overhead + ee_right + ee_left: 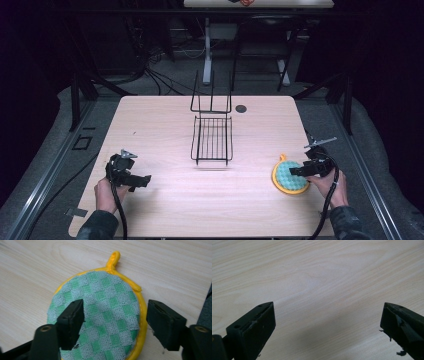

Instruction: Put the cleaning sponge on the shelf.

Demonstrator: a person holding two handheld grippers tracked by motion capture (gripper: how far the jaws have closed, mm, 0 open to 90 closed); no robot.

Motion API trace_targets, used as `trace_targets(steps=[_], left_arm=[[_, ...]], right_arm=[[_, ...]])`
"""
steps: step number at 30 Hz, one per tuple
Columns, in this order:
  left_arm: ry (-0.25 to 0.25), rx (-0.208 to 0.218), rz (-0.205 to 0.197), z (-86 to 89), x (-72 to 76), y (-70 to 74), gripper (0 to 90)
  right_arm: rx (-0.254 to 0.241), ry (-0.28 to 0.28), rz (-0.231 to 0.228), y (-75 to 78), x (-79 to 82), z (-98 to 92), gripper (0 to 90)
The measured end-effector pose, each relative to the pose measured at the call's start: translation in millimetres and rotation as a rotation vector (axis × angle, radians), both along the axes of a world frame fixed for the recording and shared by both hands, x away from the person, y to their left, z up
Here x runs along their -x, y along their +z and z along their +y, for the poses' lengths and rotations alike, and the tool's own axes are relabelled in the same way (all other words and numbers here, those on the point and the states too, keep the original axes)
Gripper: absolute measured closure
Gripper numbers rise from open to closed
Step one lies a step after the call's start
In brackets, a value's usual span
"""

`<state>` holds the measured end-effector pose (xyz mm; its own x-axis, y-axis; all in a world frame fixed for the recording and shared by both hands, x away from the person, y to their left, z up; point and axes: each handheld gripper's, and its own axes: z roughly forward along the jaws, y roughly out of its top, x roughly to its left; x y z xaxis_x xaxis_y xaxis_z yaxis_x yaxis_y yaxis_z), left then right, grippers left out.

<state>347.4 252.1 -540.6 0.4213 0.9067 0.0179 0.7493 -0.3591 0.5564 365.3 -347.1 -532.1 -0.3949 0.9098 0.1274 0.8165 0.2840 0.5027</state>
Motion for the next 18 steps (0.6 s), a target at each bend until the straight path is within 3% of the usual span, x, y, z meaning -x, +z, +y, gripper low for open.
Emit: trace_targets(steps=[5,11,15,18], left_arm=[[-0.003,0.000,0.004,0.1,0.0,-0.3,0.0],[-0.003,-0.002,0.006,0.0,-0.3,-1.1,0.0],[-0.003,-0.003,0.007,0.2,0.2,-1.1,0.1],[-0.003,-0.007,0.008,-1.0,0.2,-1.7,0.2]], right_arm=[[0.020,0.003,0.015,-3.6,-0.6,-1.1,41.2],[0.005,-0.002,0.021,-7.4,0.0,-2.8,47.7],[-0.038,-0.047,0.027,-12.0,1.9,-4.7,53.8],[-0.029,-0.051,0.024,-12.1,3.3,-3.1,58.9]])
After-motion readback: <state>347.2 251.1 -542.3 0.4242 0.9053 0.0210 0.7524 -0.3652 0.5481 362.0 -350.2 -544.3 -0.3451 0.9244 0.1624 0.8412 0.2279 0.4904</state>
